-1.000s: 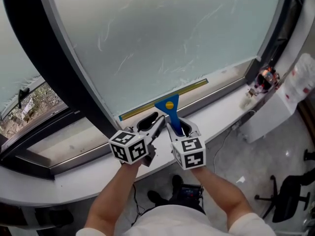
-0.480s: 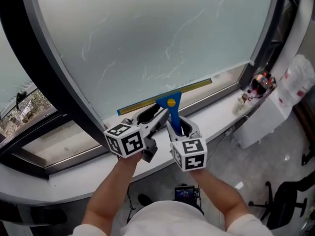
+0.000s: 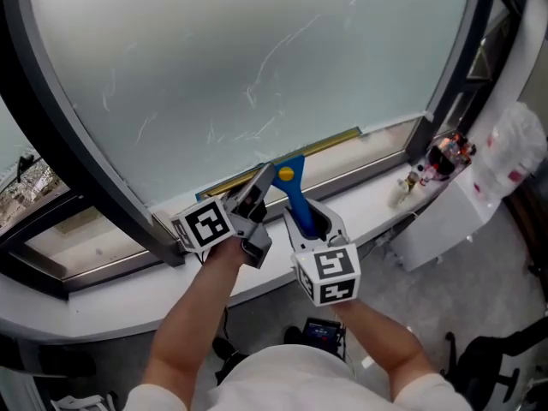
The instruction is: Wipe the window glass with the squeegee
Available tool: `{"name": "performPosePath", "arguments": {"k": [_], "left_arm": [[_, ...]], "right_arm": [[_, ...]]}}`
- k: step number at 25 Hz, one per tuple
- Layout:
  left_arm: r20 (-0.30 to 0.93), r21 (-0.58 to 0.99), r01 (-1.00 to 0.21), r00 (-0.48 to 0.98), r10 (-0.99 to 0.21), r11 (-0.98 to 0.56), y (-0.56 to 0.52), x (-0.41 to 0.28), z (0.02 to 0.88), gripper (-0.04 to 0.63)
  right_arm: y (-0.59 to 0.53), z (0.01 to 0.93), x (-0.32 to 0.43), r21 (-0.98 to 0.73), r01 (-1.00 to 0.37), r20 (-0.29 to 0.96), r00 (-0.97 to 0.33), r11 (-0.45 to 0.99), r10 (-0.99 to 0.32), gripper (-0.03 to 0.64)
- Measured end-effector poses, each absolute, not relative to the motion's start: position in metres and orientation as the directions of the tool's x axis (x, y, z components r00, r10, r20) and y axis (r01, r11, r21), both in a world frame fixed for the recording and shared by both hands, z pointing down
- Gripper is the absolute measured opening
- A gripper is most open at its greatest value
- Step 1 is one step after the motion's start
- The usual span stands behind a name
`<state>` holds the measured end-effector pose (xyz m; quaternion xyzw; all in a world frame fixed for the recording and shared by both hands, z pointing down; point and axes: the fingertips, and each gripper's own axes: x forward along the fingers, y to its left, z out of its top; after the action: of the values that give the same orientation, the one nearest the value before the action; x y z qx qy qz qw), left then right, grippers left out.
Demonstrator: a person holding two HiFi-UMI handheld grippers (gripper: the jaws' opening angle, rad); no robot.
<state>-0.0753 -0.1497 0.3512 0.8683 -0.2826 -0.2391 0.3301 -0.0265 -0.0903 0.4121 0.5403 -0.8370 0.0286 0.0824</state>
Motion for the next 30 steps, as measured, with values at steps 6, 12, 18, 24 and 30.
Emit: {"name": "performPosePath", "arguments": {"k": [6, 12, 18, 24, 30], "left_arm": [[-0.225, 0.755, -0.295, 0.722, -0.654, -0.585, -0.152, -0.041, 0.355, 0.137], [-0.210, 0.787, -0.260, 0.739, -0.640, -0.559, -0.158, -0.038, 0.353, 0.137], [-0.211, 0.792, -0.224, 0.772, -0.599, -0.568, -0.169, -0.049, 0.339, 0.135], [-0.224, 0.773, -0.217, 0.786, -0.576, -0.596, -0.177, -0.069, 0.327, 0.133], [-0.221, 0.796, -0.220, 0.761, -0.609, -0.564, -0.186, -0.085, 0.325, 0.132]], "right_arm": [[-0.089, 0.407, 0.009, 0.053, -0.904, 0.146, -0.413, 0.424, -0.899, 0.150], [-0.096, 0.399, 0.013, 0.058, -0.919, 0.092, -0.385, 0.391, -0.918, 0.152], [-0.108, 0.382, -0.003, 0.105, -0.927, 0.026, -0.360, 0.360, -0.933, 0.152], [-0.116, 0.370, -0.024, 0.098, -0.929, -0.046, -0.361, 0.356, -0.931, 0.152], [-0.118, 0.354, -0.036, 0.127, -0.924, -0.132, -0.375, 0.359, -0.918, 0.152]]}}
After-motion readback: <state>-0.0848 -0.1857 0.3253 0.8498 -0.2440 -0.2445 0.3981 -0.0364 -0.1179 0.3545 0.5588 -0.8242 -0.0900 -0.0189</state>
